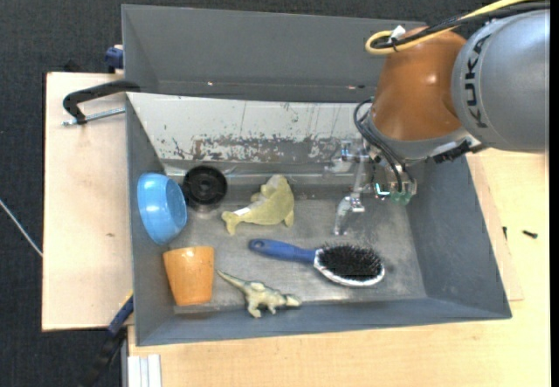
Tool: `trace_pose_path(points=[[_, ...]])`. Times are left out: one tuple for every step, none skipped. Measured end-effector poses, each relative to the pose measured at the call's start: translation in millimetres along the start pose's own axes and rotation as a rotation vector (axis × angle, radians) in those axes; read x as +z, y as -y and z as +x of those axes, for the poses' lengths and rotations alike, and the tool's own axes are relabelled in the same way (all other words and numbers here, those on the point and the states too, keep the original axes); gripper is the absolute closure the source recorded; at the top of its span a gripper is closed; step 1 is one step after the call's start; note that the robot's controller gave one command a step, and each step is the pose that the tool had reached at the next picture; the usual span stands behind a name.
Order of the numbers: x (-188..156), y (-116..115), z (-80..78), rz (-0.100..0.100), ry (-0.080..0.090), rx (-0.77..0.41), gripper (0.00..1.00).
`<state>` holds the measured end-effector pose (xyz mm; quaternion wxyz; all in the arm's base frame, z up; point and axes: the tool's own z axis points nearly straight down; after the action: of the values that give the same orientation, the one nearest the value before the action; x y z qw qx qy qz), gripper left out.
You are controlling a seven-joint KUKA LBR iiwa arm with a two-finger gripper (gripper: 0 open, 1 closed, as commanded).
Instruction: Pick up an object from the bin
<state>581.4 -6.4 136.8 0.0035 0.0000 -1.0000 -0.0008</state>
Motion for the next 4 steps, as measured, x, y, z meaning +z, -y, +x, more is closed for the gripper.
trace_pose_path(points=[[27.4,7.7,66.8,-0.001,0.03,-0.107,0.0],[42.1,-57.9,76.3,0.012,0.028,-0.371,0.0],[46.4,-54.1,76.1,0.001,0.032,-0.366,0.0],[51.7,-57.3,79.2,0.012,0.03,-0.243,0.0]])
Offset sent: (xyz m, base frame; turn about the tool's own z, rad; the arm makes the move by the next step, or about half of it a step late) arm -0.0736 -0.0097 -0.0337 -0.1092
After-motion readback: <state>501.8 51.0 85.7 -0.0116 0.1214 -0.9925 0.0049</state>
